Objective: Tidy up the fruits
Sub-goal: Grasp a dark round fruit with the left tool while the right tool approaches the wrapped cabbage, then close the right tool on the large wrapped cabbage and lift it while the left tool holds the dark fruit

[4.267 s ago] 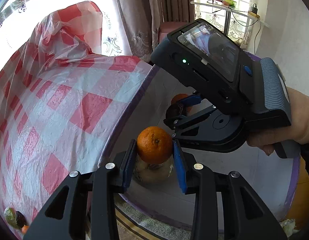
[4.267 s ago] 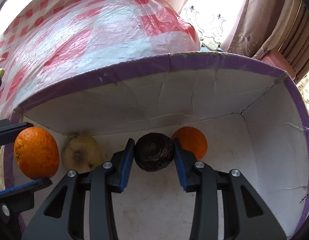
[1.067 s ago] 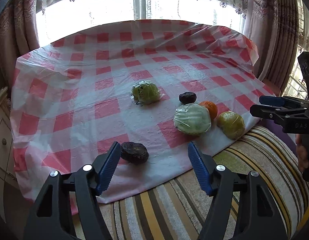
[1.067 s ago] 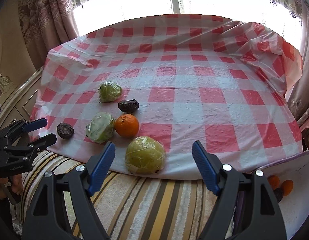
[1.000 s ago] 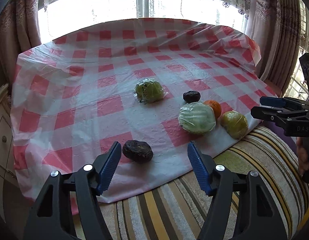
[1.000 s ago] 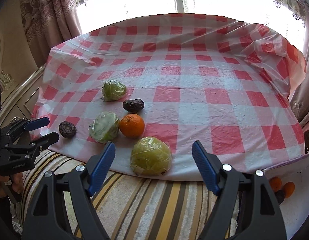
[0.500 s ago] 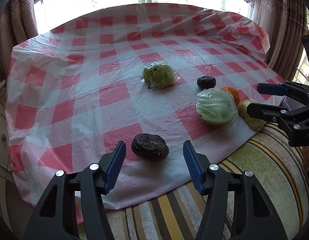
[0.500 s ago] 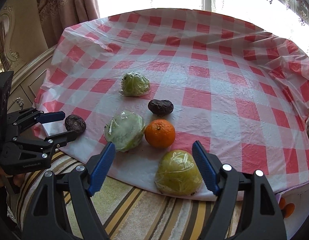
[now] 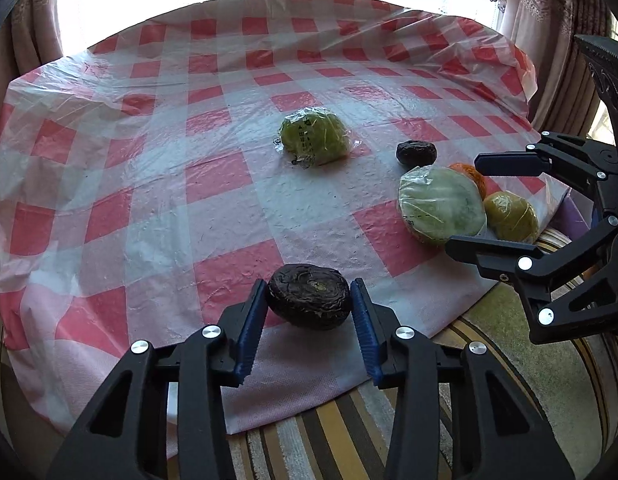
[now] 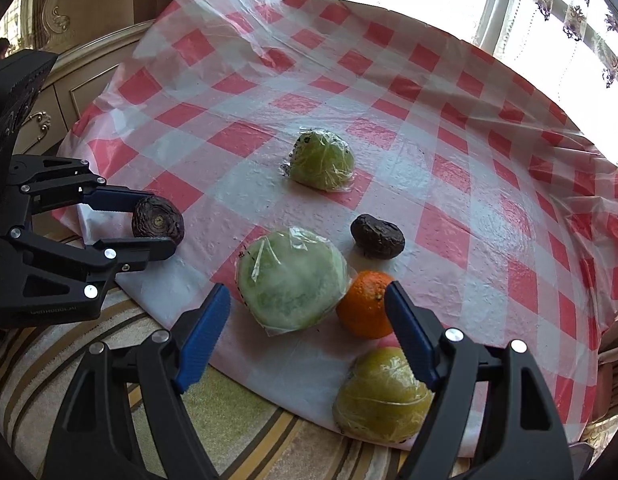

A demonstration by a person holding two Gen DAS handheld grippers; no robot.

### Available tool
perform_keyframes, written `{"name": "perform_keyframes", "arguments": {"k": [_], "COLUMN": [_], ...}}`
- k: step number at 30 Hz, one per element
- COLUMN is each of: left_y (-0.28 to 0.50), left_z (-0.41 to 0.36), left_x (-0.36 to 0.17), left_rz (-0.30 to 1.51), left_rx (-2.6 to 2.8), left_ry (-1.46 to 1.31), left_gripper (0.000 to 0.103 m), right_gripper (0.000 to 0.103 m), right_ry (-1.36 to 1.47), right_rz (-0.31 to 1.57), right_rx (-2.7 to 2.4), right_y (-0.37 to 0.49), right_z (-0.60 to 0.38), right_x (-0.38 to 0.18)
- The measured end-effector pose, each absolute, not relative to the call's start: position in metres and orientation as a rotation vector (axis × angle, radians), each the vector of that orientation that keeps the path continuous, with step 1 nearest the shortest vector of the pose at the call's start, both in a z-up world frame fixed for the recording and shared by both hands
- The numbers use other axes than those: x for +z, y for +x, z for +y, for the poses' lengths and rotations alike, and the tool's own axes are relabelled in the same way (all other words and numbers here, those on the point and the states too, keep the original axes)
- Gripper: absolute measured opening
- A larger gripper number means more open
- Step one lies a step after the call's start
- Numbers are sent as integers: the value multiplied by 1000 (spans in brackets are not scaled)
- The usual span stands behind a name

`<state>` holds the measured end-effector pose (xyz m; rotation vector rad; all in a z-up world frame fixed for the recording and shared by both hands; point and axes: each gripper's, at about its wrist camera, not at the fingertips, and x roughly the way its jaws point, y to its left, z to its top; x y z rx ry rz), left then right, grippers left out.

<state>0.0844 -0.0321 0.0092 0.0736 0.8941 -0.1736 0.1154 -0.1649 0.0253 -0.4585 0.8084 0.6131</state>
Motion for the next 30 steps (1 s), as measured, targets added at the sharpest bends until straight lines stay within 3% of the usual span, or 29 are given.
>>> {"name": "perform_keyframes", "arguments": {"k": [20, 24, 30], "left_y": [80, 80, 80], "left_z": [-23, -21, -21], "left_x": [9, 9, 9], "left_rz": [872, 869, 867], "left_rx": [-181, -181, -180], "left_ry": [29, 21, 18], "left_gripper": [40, 40, 40], "right_gripper": [82, 74, 72], "right_ry": [-752, -760, -741], "right_rz": [820, 841, 867], "right_rx": [668, 709, 780], "right_y": [128, 133, 140], "right_z": [-136, -137, -136], "right_x": [11, 14, 14]}}
